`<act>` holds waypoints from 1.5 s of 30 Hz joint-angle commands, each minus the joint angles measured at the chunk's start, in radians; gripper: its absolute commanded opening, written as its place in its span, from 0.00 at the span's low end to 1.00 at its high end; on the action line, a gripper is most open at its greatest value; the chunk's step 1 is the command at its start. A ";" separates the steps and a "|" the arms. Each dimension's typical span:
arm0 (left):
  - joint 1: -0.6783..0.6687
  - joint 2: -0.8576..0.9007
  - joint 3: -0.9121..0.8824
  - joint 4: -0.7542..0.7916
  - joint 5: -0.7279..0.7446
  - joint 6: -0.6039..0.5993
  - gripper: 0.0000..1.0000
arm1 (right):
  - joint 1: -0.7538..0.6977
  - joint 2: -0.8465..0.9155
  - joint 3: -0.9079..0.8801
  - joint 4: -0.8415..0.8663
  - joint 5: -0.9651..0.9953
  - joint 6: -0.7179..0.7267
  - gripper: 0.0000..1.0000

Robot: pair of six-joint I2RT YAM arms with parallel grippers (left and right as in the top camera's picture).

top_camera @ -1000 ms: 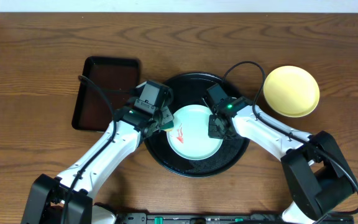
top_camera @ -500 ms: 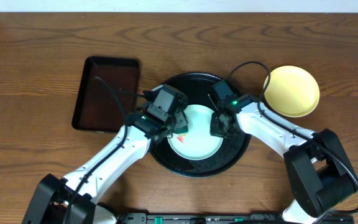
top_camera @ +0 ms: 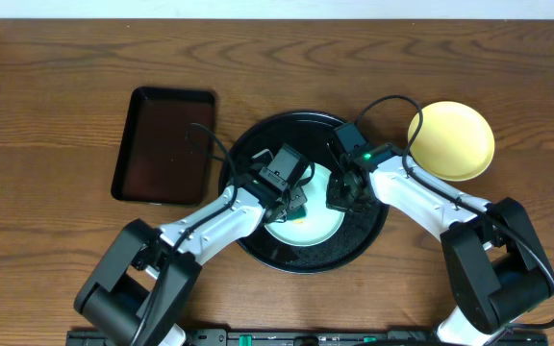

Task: Clean dirty plates on tray and stack at the side
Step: 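Scrub the green plate's red stain with the left gripper's sponge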

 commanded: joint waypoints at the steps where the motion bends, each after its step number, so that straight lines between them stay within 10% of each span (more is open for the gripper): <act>1: 0.000 0.011 -0.008 -0.051 -0.105 -0.021 0.08 | -0.009 0.053 -0.010 0.012 0.044 0.031 0.01; 19: 0.000 -0.159 0.005 -0.233 -0.403 -0.020 0.08 | -0.008 0.053 -0.010 0.006 0.059 0.024 0.01; 30: -0.010 -0.201 0.005 -0.029 -0.073 -0.008 0.08 | -0.011 0.053 0.003 0.019 0.028 0.069 0.01; 45: -0.022 -0.201 0.000 -0.008 -0.072 0.041 0.08 | -0.025 0.053 0.034 0.093 -0.143 0.307 0.01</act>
